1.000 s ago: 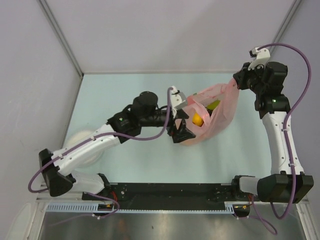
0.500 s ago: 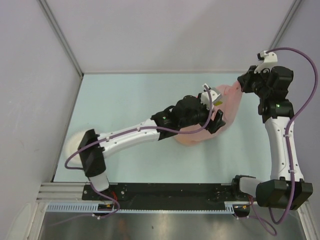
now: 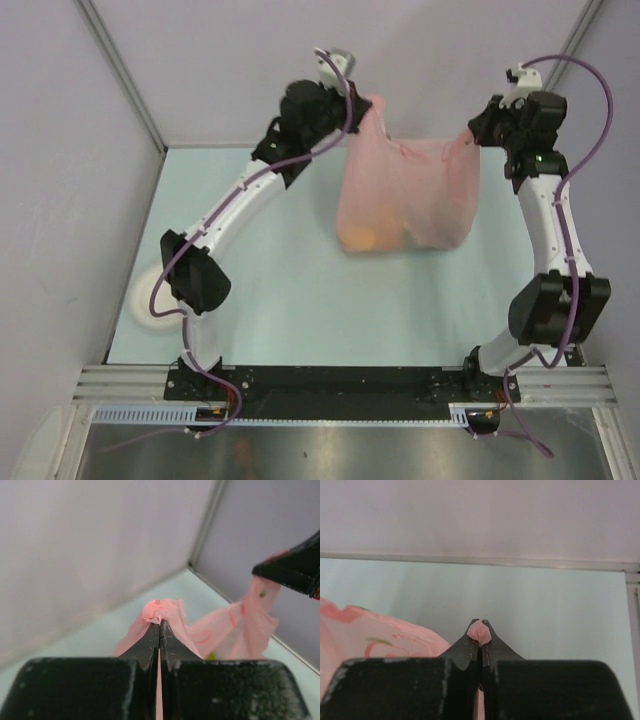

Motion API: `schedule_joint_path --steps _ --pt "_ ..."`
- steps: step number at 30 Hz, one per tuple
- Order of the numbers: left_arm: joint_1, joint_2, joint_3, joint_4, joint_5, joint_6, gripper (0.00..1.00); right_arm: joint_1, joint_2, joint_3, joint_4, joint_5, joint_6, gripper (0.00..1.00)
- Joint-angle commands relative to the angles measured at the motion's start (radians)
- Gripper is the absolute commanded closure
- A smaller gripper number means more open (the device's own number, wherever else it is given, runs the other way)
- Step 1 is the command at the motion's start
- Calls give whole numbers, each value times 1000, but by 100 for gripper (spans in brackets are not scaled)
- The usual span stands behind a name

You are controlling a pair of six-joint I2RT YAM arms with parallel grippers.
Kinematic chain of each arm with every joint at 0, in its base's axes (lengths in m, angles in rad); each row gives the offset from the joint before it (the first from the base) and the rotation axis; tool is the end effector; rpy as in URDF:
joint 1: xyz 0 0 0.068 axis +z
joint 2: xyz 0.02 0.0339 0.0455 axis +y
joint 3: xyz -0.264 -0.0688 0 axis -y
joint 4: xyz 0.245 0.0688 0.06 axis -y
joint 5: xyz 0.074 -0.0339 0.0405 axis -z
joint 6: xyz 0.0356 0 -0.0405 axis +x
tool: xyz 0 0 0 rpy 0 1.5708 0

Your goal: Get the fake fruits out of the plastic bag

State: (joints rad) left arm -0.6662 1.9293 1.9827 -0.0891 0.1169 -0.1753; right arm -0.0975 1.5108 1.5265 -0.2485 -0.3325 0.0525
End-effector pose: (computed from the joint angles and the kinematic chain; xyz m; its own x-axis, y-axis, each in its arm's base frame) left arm 0.3617 -0.2896 0.4298 -0.1507 -0.1019 -0.9833 0.6897 0.7018 -0.1784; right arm 0.3524 -0.0228 0.4160 -0.2411 0.0734 -0.9677 -0.2117 0.9691 0.1263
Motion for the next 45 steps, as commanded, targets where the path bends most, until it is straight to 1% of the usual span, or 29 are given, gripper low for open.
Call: schedule_joint_path --steps 1,2,4,6,8,9,10,11,12,13,16,17,18,19,20,21,23,24,27,28,30,31,33,34,36,39,40,43,45 --pt "45 26 233 84 138 98 100 2 138 329 109 32 27 100" --pt "43 25 249 86 154 111 100 -4 161 431 110 36 42 100" --pt "40 13 268 112 206 112 100 -10 204 518 106 26 44 100" --pt "36 -33 251 97 217 105 100 -11 206 575 83 -16 23 100" --pt "33 -111 162 39 269 99 100 -15 152 536 80 -57 7 100" --pt "33 -145 116 25 286 97 100 -15 125 440 87 -69 0 100" --pt "33 -179 -3 11 302 94 100 -10 48 367 97 -106 -35 100" --pt "33 -264 -72 11 323 88 100 1 11 303 97 -118 -49 100" --pt "31 -303 -147 12 328 85 100 13 -35 156 94 -123 -96 100" --pt "31 -349 -286 17 329 83 100 24 -110 86 91 -129 -118 100" --pt "31 -475 -491 2 300 79 100 79 -233 -142 7 -135 -190 100" --pt "31 -493 -527 -7 290 89 97 94 -253 -194 -17 -134 -194 100" --pt "31 -524 -585 -27 294 92 90 94 -270 -236 -40 -137 -186 98" --pt "31 -535 -607 -41 297 97 72 94 -300 -311 -66 -140 -180 91" --pt "31 -552 -628 -49 306 96 67 94 -316 -339 -77 -142 -159 82" --pt "33 -585 -671 -44 309 91 55 94 -333 -376 -84 -142 -151 71" --pt "31 -627 -702 -52 305 80 41 94 -383 -387 -87 -140 -138 60" --pt "31 -666 -706 -105 294 86 29 94 -399 -387 -80 -132 -135 47" --pt "48 -751 -720 -254 181 166 17 93 -492 -385 -74 -109 -118 30" --pt "65 -813 -729 -291 159 244 15 94 -523 -382 -78 -111 -121 27" --pt "146 -874 -760 -410 100 312 12 94 -599 -370 -115 -111 -126 24" --pt "245 -909 -766 -457 93 354 11 94 -621 -364 -127 -106 -123 24" --pt "357 -920 -778 -598 80 435 9 120 -682 -358 -171 -88 -115 24" --pt "469 -908 -789 -641 76 476 9 117 -696 -358 -190 -82 -115 24" --pt "569 -885 -830 -745 46 584 4 105 -719 -361 -245 -83 -126 24" --pt "784 -850 -942 -716 -21 648 3 105 -713 -371 -279 -66 -131 24" --pt "882 -834 -959 -709 -28 651 3 105 -709 -371 -279 -71 -129 24" --pt "1022 -756 -969 -716 -75 602 2 79 -699 -373 -261 -97 -102 24" --pt "1056 -745 -979 -706 -112 551 3 79 -695 -373 -253 -125 -92 24"
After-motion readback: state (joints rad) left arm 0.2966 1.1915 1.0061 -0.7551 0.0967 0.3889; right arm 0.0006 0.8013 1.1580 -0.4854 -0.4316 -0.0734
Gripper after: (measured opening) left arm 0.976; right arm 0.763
